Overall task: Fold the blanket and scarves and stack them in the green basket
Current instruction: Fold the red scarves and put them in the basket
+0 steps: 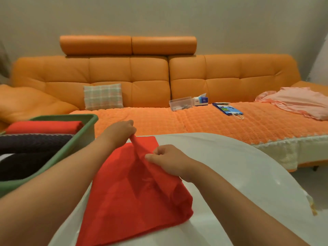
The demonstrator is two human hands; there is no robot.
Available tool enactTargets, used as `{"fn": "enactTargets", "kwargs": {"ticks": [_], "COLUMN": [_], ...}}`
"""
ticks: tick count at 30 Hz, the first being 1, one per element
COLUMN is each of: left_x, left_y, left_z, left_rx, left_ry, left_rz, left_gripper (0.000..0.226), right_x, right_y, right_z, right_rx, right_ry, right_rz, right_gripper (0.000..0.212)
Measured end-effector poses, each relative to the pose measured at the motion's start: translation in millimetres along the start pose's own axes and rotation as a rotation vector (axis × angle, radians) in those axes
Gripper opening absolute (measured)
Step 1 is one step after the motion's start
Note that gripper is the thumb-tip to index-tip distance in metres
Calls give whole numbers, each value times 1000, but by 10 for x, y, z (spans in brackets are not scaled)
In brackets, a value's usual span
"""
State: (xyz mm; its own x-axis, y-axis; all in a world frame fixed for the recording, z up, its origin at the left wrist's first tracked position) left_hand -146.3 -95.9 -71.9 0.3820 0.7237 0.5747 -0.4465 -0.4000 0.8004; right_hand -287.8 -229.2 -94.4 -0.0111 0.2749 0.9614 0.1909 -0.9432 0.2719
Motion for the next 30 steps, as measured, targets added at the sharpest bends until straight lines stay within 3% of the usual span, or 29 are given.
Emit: {"fn": "enactTargets", "kwargs": {"ticks": [7,10,12,14,16,18,20,22,25,28,30], "left_x": [332,263,232,284,342,300,123,-133,-332,-191,-92], "left_y": [-420,-654,-735,-671,-547,-446,-355,-361,-660,-895,-910], "left_z": [-533,-792,-917,-982,-1054,-1144,-1231,-1342,-1594,-1837,-1948], "left_rx": [128,258,300,243,133,81,60,91,304,395,365], "left_ry": [145,176,201,278,366,402,341,223,148,232,313], "left_rz": [75,120,69,-13,-115,-224,-304,-368,-391,-425,-436], "left_gripper": [32,37,37,32,31,35,39,42,56,62,61], "right_x": [165,-55,-200,-181,-41,76,76,-65,-355,-540,-627], "right_y": [-967,-1413,-1633,-1595,-1355,-1037,-871,-873,-886,-927,-959], "right_z": [137,107,18,63,186,253,226,180,119,43,10], "right_rx": [169,369,531,495,302,73,-20,49,176,242,258], "right_ry": [108,-36,-181,-175,-32,155,289,337,204,119,86], "right_rz": [-178,-88,-5,43,15,-198,-516,-722,-827,-918,-947], "right_gripper": [33,14,22,28,27,31,31,35,63,69,68]}}
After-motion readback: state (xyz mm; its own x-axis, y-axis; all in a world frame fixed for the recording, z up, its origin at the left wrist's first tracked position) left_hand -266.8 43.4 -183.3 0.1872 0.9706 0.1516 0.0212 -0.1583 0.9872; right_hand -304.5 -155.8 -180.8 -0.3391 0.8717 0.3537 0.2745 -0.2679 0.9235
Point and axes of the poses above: each hand's wrist, its own z-axis towards the middle knuckle, its own y-axis out of the back of the hand, x = y × z, the point moved 9 cm from there along z, towards the middle knuckle, and after that the axes turned 12 degrees about z, right-handed, at the moved point
